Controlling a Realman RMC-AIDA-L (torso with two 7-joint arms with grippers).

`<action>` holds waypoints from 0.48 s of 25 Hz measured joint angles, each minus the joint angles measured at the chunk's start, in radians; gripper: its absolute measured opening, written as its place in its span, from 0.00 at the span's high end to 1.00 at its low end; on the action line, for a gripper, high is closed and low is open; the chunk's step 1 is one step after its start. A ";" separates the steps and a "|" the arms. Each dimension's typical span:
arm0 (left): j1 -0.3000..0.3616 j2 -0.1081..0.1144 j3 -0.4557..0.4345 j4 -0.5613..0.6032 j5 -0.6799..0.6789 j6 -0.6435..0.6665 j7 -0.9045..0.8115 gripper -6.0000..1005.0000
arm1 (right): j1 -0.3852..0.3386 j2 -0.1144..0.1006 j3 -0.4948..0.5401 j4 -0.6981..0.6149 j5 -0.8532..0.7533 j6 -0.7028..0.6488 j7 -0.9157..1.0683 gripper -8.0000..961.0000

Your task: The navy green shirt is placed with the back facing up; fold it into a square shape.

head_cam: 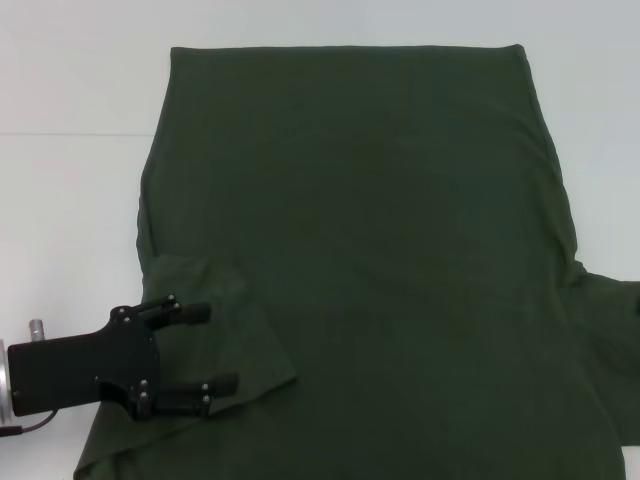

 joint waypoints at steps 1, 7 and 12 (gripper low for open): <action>0.000 0.000 0.000 0.001 0.000 -0.002 0.000 0.06 | 0.001 -0.004 -0.002 -0.033 -0.005 -0.017 0.039 0.04; -0.001 -0.001 0.000 0.004 -0.002 -0.005 0.002 0.06 | 0.016 -0.029 -0.003 -0.166 -0.106 -0.089 0.237 0.05; -0.003 -0.002 -0.002 0.004 -0.004 -0.022 0.004 0.06 | 0.038 -0.039 -0.004 -0.165 -0.223 -0.095 0.282 0.05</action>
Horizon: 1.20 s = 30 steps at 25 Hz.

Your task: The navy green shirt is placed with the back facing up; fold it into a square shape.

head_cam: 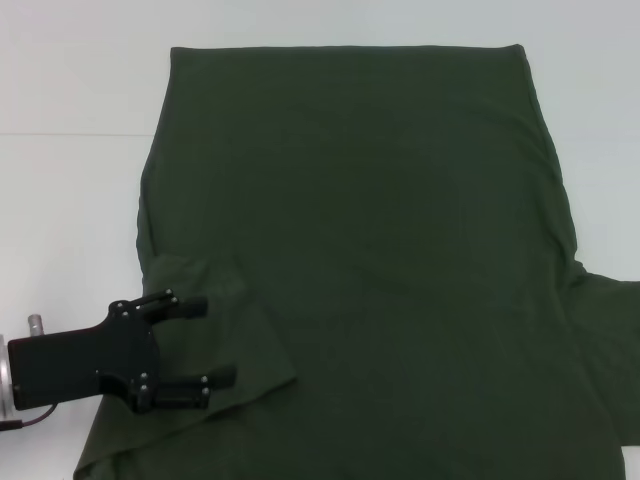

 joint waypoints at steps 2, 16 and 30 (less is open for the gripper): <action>0.000 0.000 0.000 0.000 -0.001 -0.008 0.000 0.06 | 0.006 -0.001 0.000 0.003 -0.032 -0.001 0.001 0.05; -0.002 -0.001 -0.006 0.001 -0.010 -0.016 0.002 0.06 | 0.035 -0.015 -0.051 0.117 -0.078 0.061 0.003 0.05; -0.001 -0.003 -0.008 0.001 -0.013 -0.014 -0.004 0.06 | 0.051 -0.026 -0.141 0.209 -0.100 0.169 0.023 0.05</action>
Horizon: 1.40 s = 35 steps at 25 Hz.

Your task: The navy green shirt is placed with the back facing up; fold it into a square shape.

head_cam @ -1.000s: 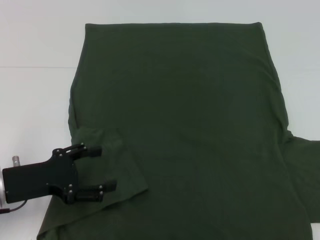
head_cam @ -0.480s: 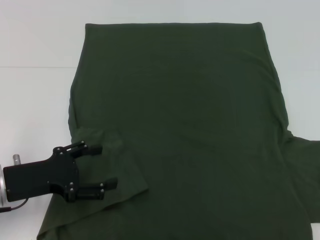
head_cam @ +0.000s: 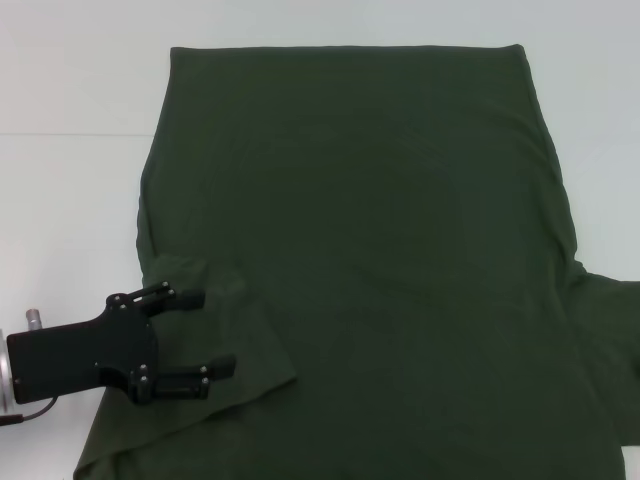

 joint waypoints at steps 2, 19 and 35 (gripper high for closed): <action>0.000 0.000 0.000 0.000 0.000 0.000 0.000 0.06 | 0.006 -0.001 -0.006 0.017 -0.001 0.010 0.001 0.05; 0.001 -0.002 0.003 0.000 0.000 -0.003 0.000 0.06 | 0.025 -0.001 -0.034 0.063 -0.002 0.035 0.001 0.06; 0.004 -0.003 0.002 0.000 0.000 -0.007 0.000 0.06 | 0.044 0.006 -0.035 0.077 0.005 0.037 -0.007 0.06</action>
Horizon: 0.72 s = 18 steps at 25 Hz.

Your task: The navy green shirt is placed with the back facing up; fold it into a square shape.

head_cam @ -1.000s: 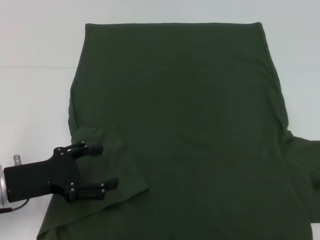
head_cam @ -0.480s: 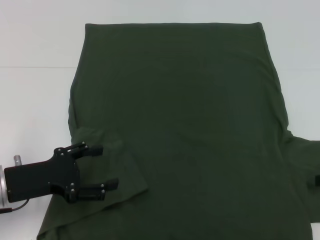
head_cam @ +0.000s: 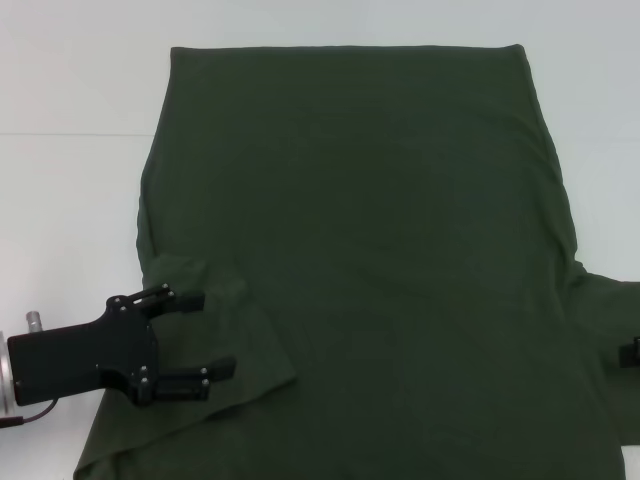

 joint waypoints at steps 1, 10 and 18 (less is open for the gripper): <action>0.000 0.000 0.000 0.000 0.000 0.000 0.000 0.06 | 0.001 0.000 0.000 0.002 0.000 0.000 0.000 0.06; 0.000 -0.001 -0.003 0.000 0.000 -0.002 0.000 0.06 | 0.006 -0.002 -0.017 0.011 0.003 -0.002 -0.011 0.06; 0.000 -0.001 -0.005 0.000 0.000 -0.003 0.000 0.06 | 0.009 0.000 -0.029 0.012 -0.003 0.002 -0.025 0.35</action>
